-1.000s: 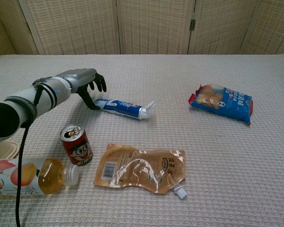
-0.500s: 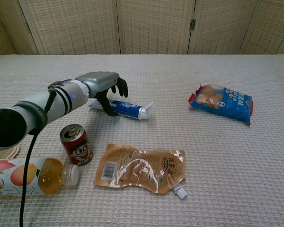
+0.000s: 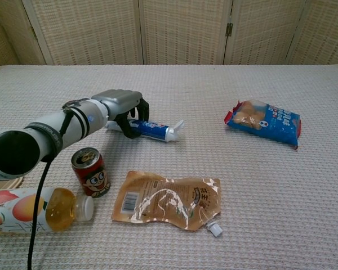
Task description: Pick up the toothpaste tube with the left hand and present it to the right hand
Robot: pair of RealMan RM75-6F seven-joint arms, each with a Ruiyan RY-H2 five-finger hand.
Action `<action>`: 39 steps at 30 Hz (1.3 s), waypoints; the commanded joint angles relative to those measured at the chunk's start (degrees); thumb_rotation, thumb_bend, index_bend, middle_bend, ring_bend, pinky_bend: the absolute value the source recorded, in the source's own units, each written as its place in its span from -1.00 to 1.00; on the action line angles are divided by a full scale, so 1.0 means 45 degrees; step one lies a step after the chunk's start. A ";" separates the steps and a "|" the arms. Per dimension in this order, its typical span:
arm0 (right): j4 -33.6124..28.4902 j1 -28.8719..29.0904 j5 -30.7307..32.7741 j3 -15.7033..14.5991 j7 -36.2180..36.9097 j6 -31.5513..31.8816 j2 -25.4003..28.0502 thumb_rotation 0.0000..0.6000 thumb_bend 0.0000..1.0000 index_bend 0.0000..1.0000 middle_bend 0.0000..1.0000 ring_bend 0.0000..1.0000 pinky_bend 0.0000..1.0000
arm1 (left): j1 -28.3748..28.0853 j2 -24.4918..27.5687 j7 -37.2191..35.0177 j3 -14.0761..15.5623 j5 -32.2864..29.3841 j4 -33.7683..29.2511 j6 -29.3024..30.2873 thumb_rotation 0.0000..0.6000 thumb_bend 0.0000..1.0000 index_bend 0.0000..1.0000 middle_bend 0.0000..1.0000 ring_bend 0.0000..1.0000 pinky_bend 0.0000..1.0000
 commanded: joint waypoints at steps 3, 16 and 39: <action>-0.0007 -0.0023 0.0007 -0.0006 0.0004 0.0020 0.0012 1.00 -0.59 -1.00 -0.89 -0.80 -1.00 | 0.0047 -0.0028 -0.0142 0.0066 0.0195 0.0006 0.0059 1.00 -0.21 -0.04 -0.17 -0.32 -0.68; -0.0359 0.0013 -0.0536 -0.0081 0.0454 0.0177 0.0257 1.00 -0.59 -0.97 -0.86 -0.77 -1.00 | 0.0759 0.0483 -0.3719 0.0498 0.2395 0.0174 0.0166 1.00 0.04 0.44 0.43 0.23 0.15; -0.3933 0.4196 -0.3427 0.0608 0.0746 -0.3772 0.1047 1.00 -0.51 -0.33 -0.70 -0.73 -1.00 | 0.1725 0.4297 -0.6720 0.0985 0.5593 -0.5508 0.2199 1.00 0.45 0.56 0.59 0.42 0.43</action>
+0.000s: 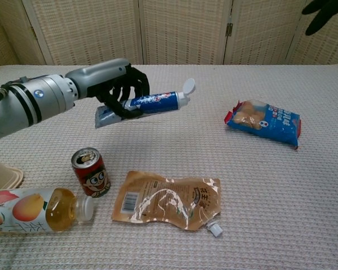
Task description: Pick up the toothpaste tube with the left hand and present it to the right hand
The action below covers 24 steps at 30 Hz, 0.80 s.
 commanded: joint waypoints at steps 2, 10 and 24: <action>-0.0630 0.1094 0.0120 0.0399 -0.0645 -0.1283 -0.0447 1.00 -0.51 -0.28 -0.70 -0.74 -1.00 | 0.0109 0.0762 0.0215 0.0047 0.0219 -0.1411 0.0137 1.00 0.46 0.56 0.59 0.42 0.43; -0.0580 0.2234 0.1135 0.0782 -0.1733 -0.2515 -0.1527 1.00 -0.48 -0.22 -0.70 -0.75 -1.00 | 0.0107 0.1208 0.0124 0.0028 0.0220 -0.2733 0.0044 1.00 0.47 0.56 0.59 0.43 0.43; 0.0000 0.2899 0.2101 0.0769 -0.2047 -0.2851 -0.2328 1.00 -0.48 -0.20 -0.70 -0.76 -1.00 | 0.0083 0.1142 0.0280 0.0117 0.0202 -0.2952 0.0049 1.00 0.47 0.56 0.59 0.43 0.43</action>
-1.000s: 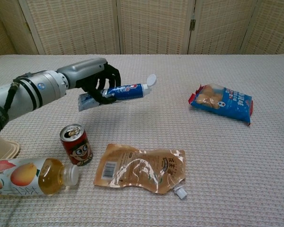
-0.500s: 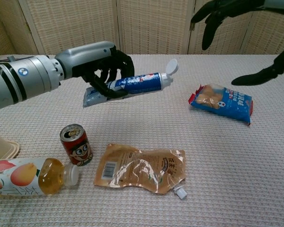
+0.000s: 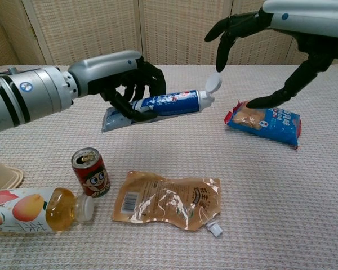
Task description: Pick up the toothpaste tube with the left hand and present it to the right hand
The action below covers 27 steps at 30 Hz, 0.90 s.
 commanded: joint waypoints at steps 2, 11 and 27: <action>0.0104 0.0156 0.0153 0.0003 -0.0034 -0.0067 -0.0138 1.00 -0.48 -0.20 -0.70 -0.75 -1.00 | 0.0006 -0.0016 0.0044 -0.0009 -0.0006 -0.0043 0.0052 1.00 0.47 0.56 0.59 0.43 0.43; 0.0258 0.0582 0.0703 -0.0035 -0.0383 -0.0470 -0.0362 1.00 -0.48 -0.19 -0.69 -0.76 -1.00 | 0.0012 -0.0055 0.0162 0.0000 -0.0161 -0.0061 0.0012 1.00 0.48 0.56 0.59 0.43 0.43; 0.0801 0.0580 0.1557 -0.0236 -0.0314 -0.0334 -0.0377 1.00 -0.47 -0.19 -0.69 -0.76 -1.00 | 0.0175 0.0075 -0.0566 0.0045 0.0180 -0.0120 0.0280 1.00 0.49 0.56 0.60 0.43 0.43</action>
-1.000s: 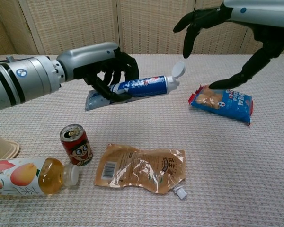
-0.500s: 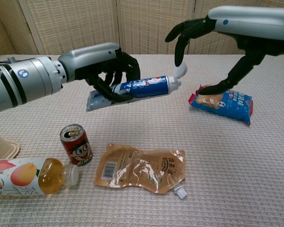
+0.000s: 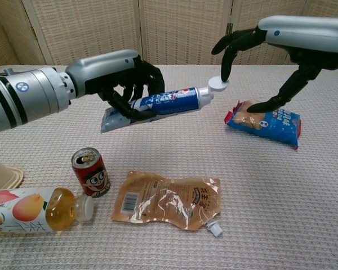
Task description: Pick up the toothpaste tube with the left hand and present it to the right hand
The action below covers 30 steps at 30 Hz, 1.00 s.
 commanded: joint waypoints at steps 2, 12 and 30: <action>0.0131 0.0061 0.0095 -0.0051 0.0100 -0.0065 -0.0091 1.00 -0.47 -0.19 -0.69 -0.76 -1.00 | 0.0028 0.0017 -0.0143 -0.0031 0.0063 -0.0069 0.0090 1.00 0.49 0.56 0.60 0.43 0.43; 0.0244 -0.0408 -0.0306 -0.0206 0.2033 0.0854 -0.0054 1.00 -0.47 -0.19 -0.70 -0.76 -1.00 | 0.0348 -0.0274 -0.1040 0.0023 0.0558 0.0034 0.0883 1.00 0.49 0.55 0.60 0.43 0.42; 0.0290 0.0151 -0.1747 -0.0123 1.0968 0.1044 -0.0136 -0.27 -0.72 -1.00 -1.00 -1.00 -1.00 | 0.0644 -0.1454 -0.2222 0.0177 0.1673 0.1057 0.2371 1.00 0.51 0.55 0.60 0.43 0.41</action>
